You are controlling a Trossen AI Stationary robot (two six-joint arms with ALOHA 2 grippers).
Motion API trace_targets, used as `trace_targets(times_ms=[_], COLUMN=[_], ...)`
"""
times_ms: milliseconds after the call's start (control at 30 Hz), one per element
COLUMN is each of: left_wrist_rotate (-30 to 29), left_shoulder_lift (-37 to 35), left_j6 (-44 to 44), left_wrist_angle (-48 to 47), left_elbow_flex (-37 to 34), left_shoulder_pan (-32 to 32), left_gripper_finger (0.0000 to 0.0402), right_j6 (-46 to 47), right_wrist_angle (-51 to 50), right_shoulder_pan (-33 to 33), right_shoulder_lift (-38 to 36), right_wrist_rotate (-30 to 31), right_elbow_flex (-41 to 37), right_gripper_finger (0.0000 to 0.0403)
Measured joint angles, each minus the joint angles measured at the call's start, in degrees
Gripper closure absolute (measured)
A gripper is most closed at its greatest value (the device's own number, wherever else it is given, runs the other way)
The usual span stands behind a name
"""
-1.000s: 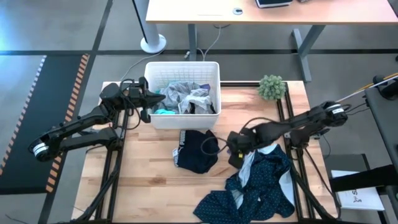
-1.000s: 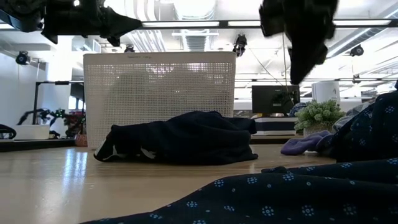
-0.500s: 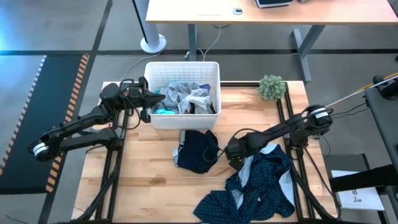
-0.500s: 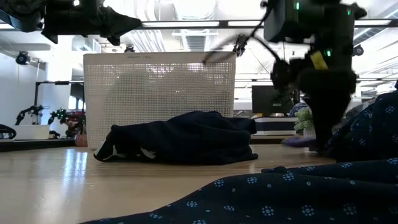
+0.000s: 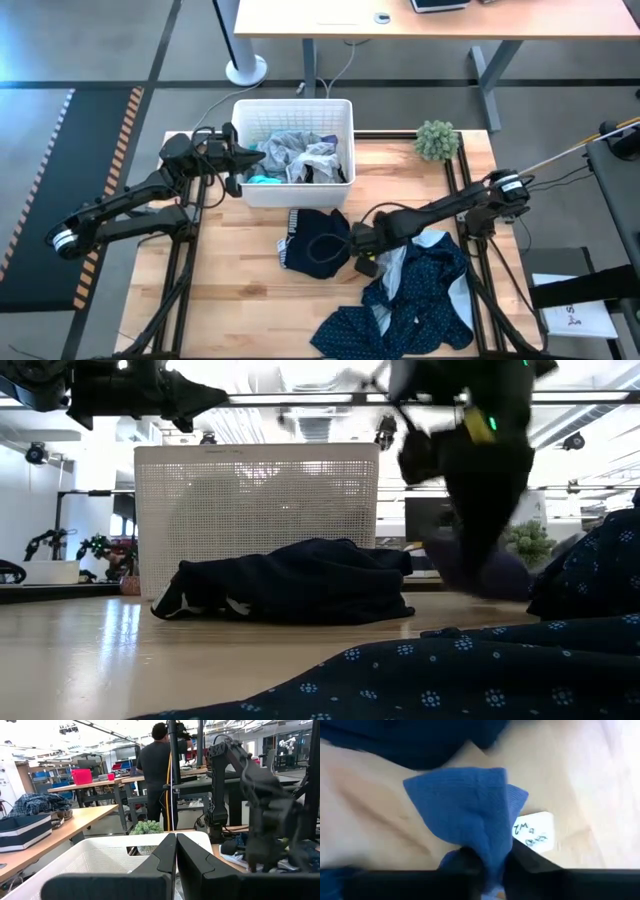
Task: Sort clothes
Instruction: Put the purple sock into the bin
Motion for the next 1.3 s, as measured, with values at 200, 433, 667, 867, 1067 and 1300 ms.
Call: trace_targets(times_ms=[200, 433, 667, 867, 1067, 1300], left_wrist_rotate=[0.0, 0.0, -0.5, -0.5, -0.6, -0.7], left_shoulder_lift=[0.0, 0.0, 0.0, 0.0, 0.0, 0.0], left_j6=[0.0, 0.0, 0.1, 0.2, 0.6, 0.6], left_wrist_angle=[-0.1, -0.1, 0.4, 0.7, 0.8, 0.9], left_elbow_flex=[0.0, 0.0, 0.0, 0.0, 0.0, 0.0], left_shoulder_pan=[0.0, 0.0, 0.0, 0.0, 0.0, 0.0], left_gripper_finger=[0.0402, 0.0402, 0.0402, 0.0402, 0.0402, 0.0402], right_j6=[-6.3, -17.8, -29.0, -31.2, -32.3, -33.9], right_wrist_angle=[-1.4, -6.5, -10.5, -7.8, -5.2, -4.8], right_shoulder_pan=[0.2, -0.6, -8.3, -19.3, -26.4, -28.0], right_shoulder_lift=[-0.4, -0.7, -0.7, -0.4, 4.1, 14.6], right_wrist_rotate=[1.1, 8.4, 17.4, 14.2, 4.1, 3.3], right_elbow_flex=[9.9, 24.3, 38.8, 45.2, 48.2, 50.3], right_gripper_finger=[0.0386, 0.0395, 0.0395, 0.0395, 0.0395, 0.0394])
